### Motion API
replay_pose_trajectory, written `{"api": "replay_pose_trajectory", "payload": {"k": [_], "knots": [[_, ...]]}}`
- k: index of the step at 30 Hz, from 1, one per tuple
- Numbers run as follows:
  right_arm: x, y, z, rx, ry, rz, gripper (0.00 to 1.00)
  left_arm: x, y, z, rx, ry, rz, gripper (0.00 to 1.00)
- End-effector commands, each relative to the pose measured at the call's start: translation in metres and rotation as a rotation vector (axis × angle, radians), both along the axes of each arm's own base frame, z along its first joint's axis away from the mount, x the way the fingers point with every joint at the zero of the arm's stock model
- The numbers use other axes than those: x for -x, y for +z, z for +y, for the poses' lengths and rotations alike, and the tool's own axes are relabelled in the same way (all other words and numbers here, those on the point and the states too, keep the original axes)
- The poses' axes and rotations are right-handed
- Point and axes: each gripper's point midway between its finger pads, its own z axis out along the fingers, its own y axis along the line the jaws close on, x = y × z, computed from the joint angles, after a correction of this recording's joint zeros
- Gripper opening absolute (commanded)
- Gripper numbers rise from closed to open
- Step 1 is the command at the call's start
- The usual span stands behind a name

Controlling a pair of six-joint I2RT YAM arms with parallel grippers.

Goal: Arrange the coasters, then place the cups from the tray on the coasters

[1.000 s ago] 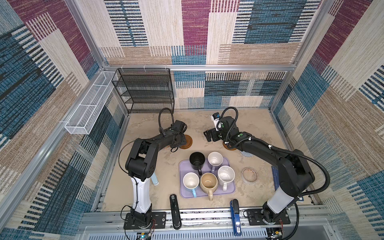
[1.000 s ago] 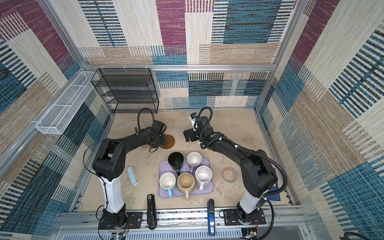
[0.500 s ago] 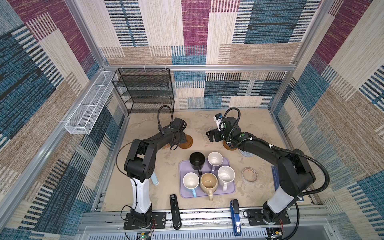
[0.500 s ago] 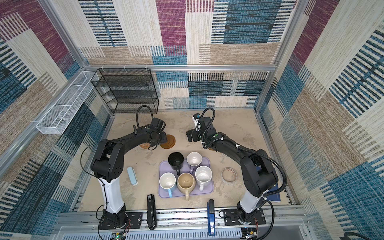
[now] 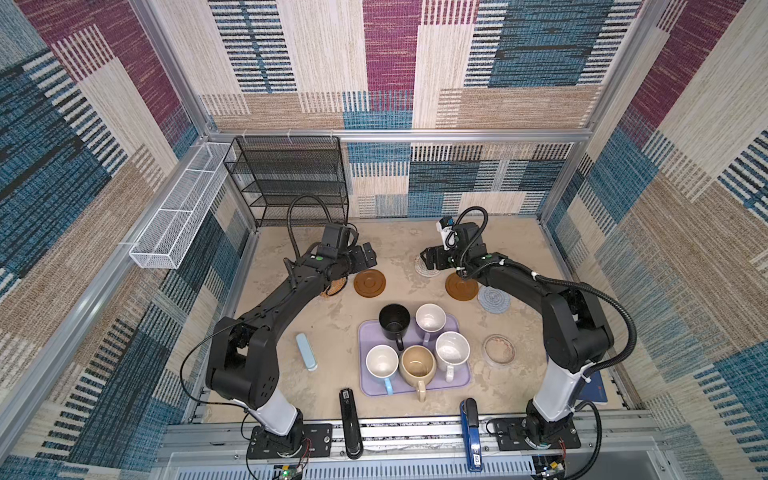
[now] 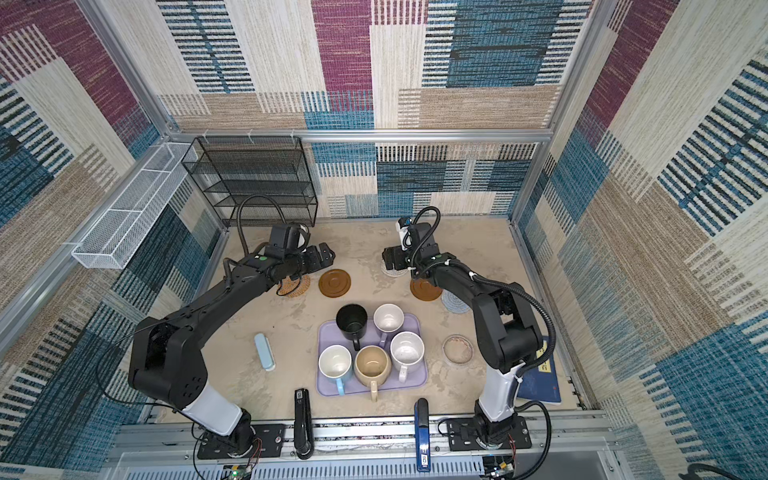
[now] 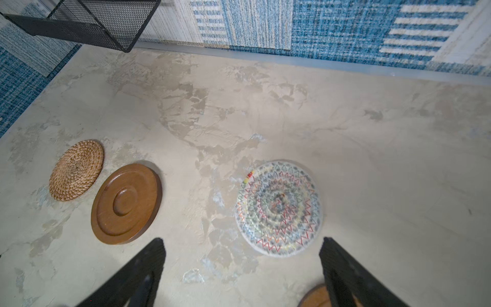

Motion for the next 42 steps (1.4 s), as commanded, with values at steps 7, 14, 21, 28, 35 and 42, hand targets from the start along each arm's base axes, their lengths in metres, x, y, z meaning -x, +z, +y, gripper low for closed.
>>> {"api": "replay_pose_trajectory", "payload": {"k": [7,14,21,28,35,42], "knots": [[-0.04,-0.028,0.001,-0.005,-0.029,0.066,0.67,0.032,0.017,-0.038,0.162,-0.204,-0.011,0.99],[-0.063,-0.057,0.007,0.008,-0.047,0.127,0.5,0.039,0.004,-0.046,0.158,-0.219,0.023,0.99],[-0.068,-0.087,0.015,0.0,-0.036,0.201,0.43,0.04,-0.002,-0.056,0.179,-0.228,0.043,1.0],[-0.056,-0.105,0.012,0.016,-0.037,0.253,0.39,0.04,0.002,-0.061,0.195,-0.236,0.036,1.0],[-0.034,-0.125,0.022,0.035,-0.009,0.304,0.37,0.04,-0.005,-0.065,0.198,-0.244,0.051,1.0],[-0.02,-0.127,0.044,0.038,0.015,0.303,0.36,0.039,-0.004,-0.064,0.188,-0.245,0.057,1.0]]}}
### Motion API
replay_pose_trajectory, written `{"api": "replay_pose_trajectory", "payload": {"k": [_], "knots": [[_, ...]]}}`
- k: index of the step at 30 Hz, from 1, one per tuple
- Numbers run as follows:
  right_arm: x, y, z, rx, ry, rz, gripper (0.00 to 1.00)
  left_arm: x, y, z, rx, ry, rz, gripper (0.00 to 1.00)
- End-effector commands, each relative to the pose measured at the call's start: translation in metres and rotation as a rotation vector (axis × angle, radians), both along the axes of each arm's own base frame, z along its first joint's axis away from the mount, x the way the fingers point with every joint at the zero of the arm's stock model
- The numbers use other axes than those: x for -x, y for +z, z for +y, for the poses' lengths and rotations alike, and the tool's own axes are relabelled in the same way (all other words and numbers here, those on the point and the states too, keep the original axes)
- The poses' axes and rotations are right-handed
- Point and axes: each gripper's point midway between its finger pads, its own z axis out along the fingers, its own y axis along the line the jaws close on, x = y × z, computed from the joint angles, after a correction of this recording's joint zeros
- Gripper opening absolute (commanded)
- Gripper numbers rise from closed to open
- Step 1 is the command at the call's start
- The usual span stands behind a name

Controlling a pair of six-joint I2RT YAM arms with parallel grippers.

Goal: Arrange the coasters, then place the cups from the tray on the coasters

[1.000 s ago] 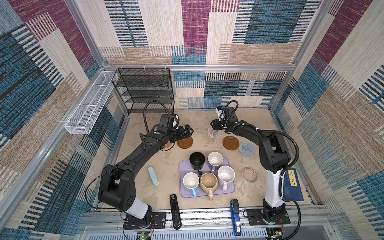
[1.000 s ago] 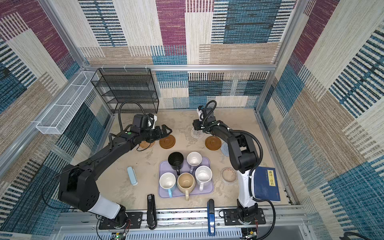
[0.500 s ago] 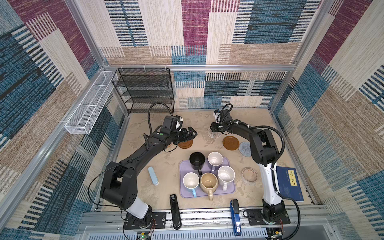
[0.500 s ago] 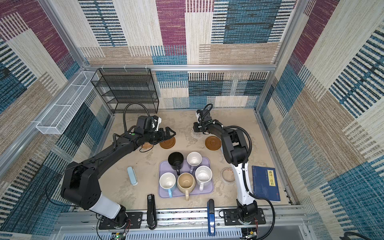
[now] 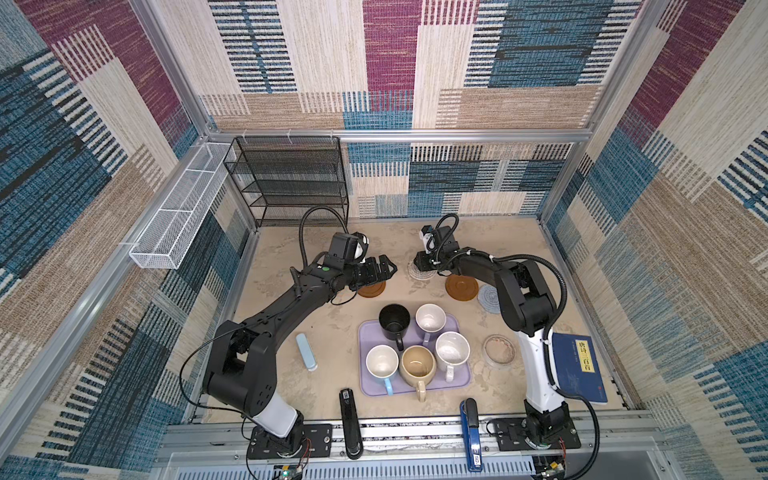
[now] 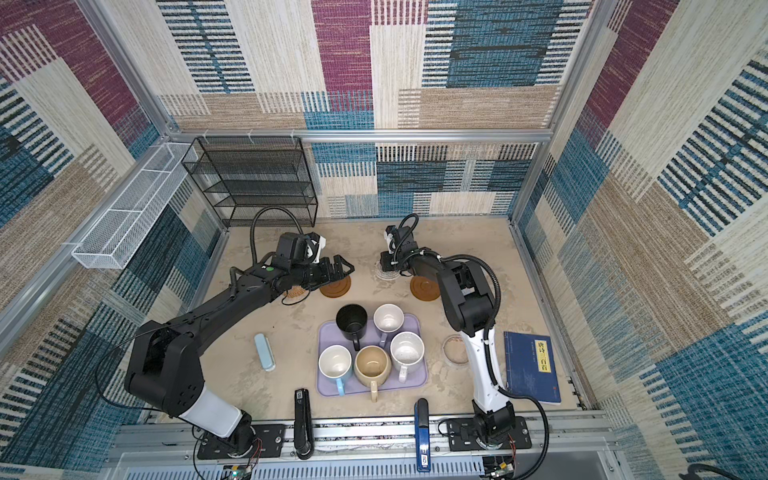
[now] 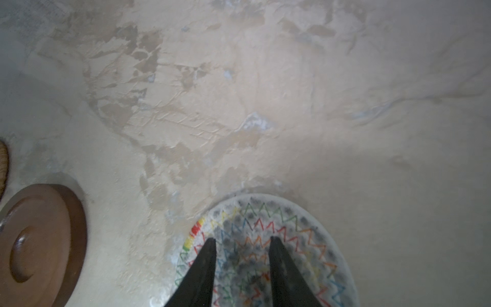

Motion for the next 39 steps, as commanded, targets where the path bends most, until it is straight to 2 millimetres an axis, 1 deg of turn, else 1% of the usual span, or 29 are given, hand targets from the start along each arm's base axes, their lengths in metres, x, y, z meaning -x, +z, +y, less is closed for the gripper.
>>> {"api": "replay_pose_trajectory", "payload": {"k": [1,2,3,5,15,18,23,26,30,34,36,39], "knots": [[0.023,-0.02,0.004,0.019,0.001,0.104,0.36,-0.002,0.008,-0.003,0.02,-0.009,-0.015,1.0],[0.024,-0.02,0.006,0.02,0.002,0.106,0.35,-0.003,0.009,-0.004,0.021,-0.01,-0.016,1.0],[0.032,-0.029,0.007,0.031,0.007,0.127,0.35,-0.003,0.009,-0.004,0.023,-0.008,-0.014,1.0],[0.039,-0.032,0.009,0.035,0.009,0.139,0.35,-0.002,0.009,-0.004,0.024,-0.009,-0.015,1.0],[0.067,-0.032,0.01,0.035,0.013,0.155,0.32,-0.002,0.008,-0.004,0.026,-0.003,-0.005,1.0],[0.071,-0.031,0.008,0.03,0.013,0.153,0.32,-0.002,0.008,-0.005,0.029,-0.006,-0.002,1.0],[0.071,-0.029,0.008,0.031,0.009,0.149,0.32,-0.002,0.006,-0.004,0.026,-0.002,0.003,1.0],[0.069,-0.025,0.013,0.015,0.024,0.144,0.32,-0.002,0.007,-0.005,0.028,-0.001,0.003,1.0],[0.064,-0.011,0.016,0.001,0.023,0.118,0.32,-0.002,0.011,-0.005,0.03,-0.002,-0.008,1.0],[0.052,0.015,0.019,0.005,0.033,0.068,0.33,-0.001,0.013,-0.004,0.026,-0.002,-0.012,1.0],[0.044,0.038,0.023,-0.004,0.039,0.029,0.35,0.0,0.016,-0.004,0.024,-0.007,-0.011,1.0],[0.039,0.071,0.027,-0.041,0.041,-0.02,0.39,0.001,0.022,-0.001,0.012,-0.002,-0.021,1.0]]}}
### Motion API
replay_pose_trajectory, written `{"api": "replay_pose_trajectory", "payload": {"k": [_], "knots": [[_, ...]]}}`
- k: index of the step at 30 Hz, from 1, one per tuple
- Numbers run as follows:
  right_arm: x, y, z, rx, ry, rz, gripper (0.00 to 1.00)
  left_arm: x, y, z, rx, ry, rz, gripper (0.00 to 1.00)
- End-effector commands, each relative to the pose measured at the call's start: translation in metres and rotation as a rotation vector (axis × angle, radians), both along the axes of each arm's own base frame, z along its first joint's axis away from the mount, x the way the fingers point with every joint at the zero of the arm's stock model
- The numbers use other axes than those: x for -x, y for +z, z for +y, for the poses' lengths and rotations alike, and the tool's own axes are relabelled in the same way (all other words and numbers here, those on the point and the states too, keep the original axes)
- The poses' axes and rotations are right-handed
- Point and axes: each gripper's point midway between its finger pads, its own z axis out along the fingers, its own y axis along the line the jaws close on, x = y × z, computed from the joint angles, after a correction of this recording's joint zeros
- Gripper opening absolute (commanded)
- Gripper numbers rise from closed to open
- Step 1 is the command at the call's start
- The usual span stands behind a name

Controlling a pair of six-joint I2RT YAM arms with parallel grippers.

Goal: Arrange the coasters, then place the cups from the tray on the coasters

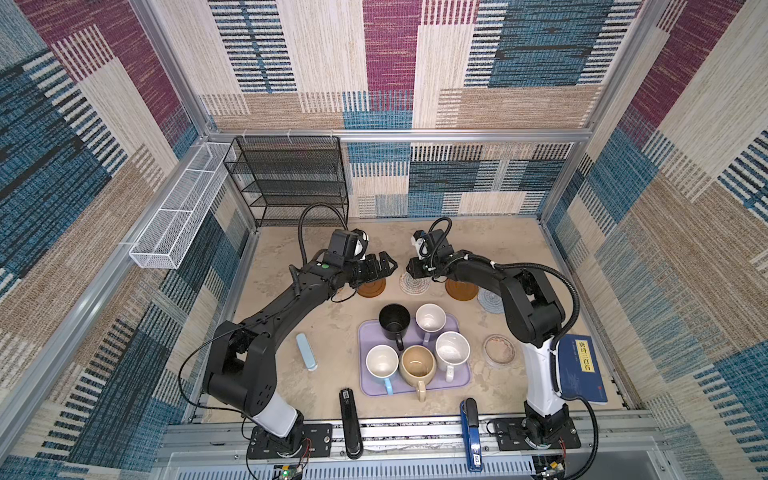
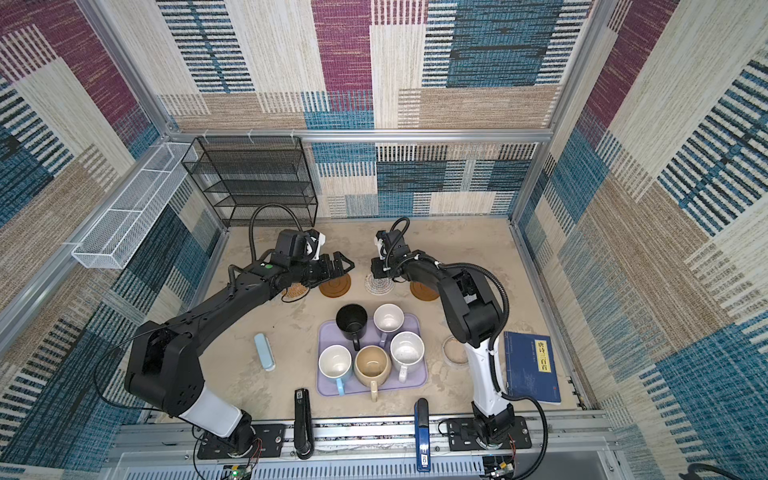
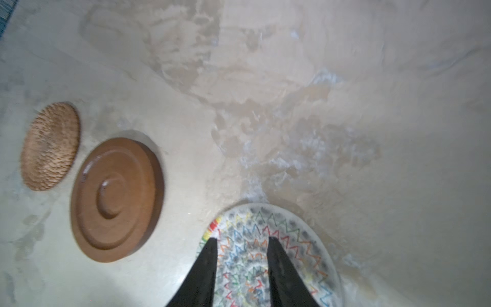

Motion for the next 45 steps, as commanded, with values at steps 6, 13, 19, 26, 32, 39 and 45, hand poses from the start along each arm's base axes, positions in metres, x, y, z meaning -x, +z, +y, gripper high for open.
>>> {"api": "replay_pose_trajectory", "payload": {"k": [6,13,19,26,32,39,45], "knots": [[0.006,0.069,-0.007,-0.033,-0.009,-0.104,0.56,0.011,0.029,0.005,-0.007,-0.008,-0.05,1.0],[0.027,0.112,-0.054,0.031,-0.158,-0.227,1.0,0.032,0.071,-0.004,0.027,-0.072,-0.137,1.0],[0.048,0.115,-0.094,-0.055,-0.195,-0.213,0.99,0.049,0.082,-0.03,0.029,-0.142,-0.155,1.0],[0.061,0.07,-0.123,-0.034,-0.221,-0.119,1.0,0.046,0.064,-0.065,0.02,-0.227,-0.117,1.0],[0.06,0.039,-0.125,-0.042,-0.217,-0.051,0.9,0.041,0.043,-0.087,0.007,-0.275,-0.072,1.0],[0.054,0.0,-0.134,0.015,-0.242,0.035,0.61,0.033,0.02,-0.099,-0.008,-0.289,-0.024,1.0],[0.051,-0.024,-0.138,0.071,-0.234,0.076,0.55,0.031,0.01,-0.106,-0.012,-0.297,-0.009,1.0]]}}
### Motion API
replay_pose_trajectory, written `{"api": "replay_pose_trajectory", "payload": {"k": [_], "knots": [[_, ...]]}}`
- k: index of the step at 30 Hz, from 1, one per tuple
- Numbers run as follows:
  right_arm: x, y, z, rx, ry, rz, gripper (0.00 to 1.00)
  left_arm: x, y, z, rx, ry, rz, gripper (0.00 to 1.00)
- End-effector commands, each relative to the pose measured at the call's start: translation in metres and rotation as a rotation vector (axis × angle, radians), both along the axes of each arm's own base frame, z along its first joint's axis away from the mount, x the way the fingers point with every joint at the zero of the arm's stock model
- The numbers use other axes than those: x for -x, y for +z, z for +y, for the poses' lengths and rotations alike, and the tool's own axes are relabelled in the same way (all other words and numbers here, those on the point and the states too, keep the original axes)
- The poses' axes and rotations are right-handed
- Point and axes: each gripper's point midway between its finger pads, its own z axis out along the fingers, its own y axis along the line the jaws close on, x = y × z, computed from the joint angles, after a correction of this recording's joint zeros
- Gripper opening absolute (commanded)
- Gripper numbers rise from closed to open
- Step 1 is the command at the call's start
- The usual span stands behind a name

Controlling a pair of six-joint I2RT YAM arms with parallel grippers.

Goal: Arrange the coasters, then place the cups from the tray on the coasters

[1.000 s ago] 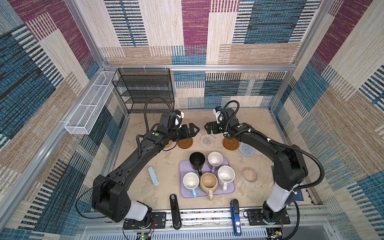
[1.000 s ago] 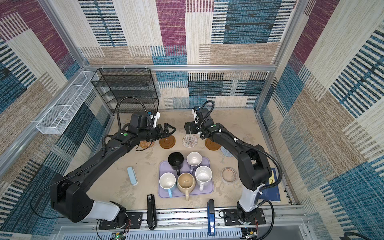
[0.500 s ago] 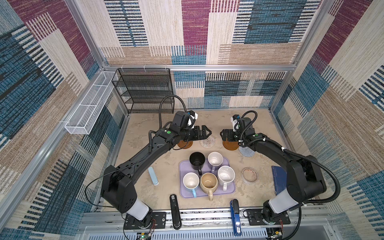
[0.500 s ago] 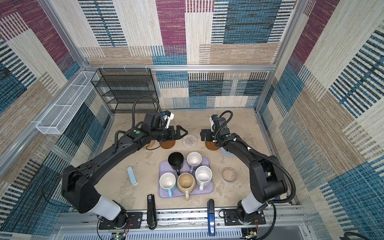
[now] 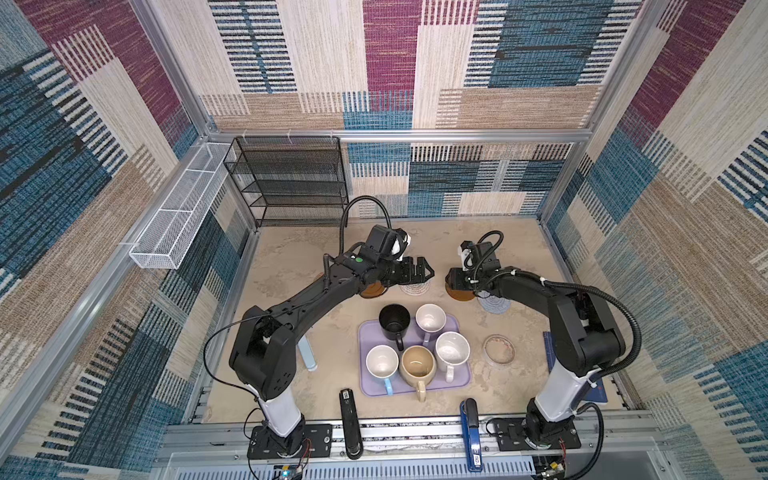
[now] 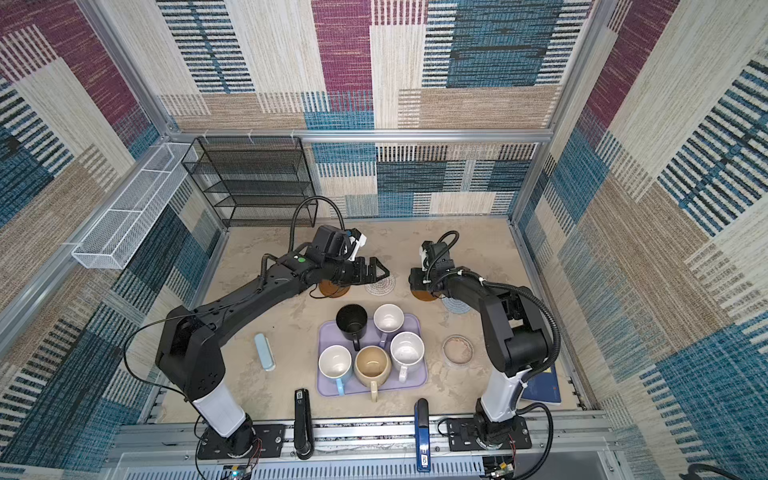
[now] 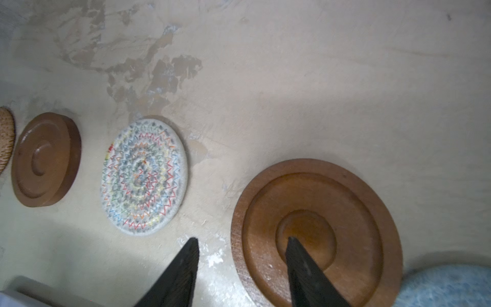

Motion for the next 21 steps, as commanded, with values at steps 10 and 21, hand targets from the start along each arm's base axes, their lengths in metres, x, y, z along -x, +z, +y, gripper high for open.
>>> {"api": "replay_pose_trajectory", "payload": {"k": [10,21], "knots": [[-0.004,-0.029,0.001,0.039,0.024,0.055,0.46,-0.007,-0.001,-0.008,0.013,-0.013,-0.012,1.0],[-0.002,-0.041,0.011,0.0,0.055,0.084,0.36,-0.011,-0.009,-0.004,-0.017,0.021,-0.008,1.0]]}}
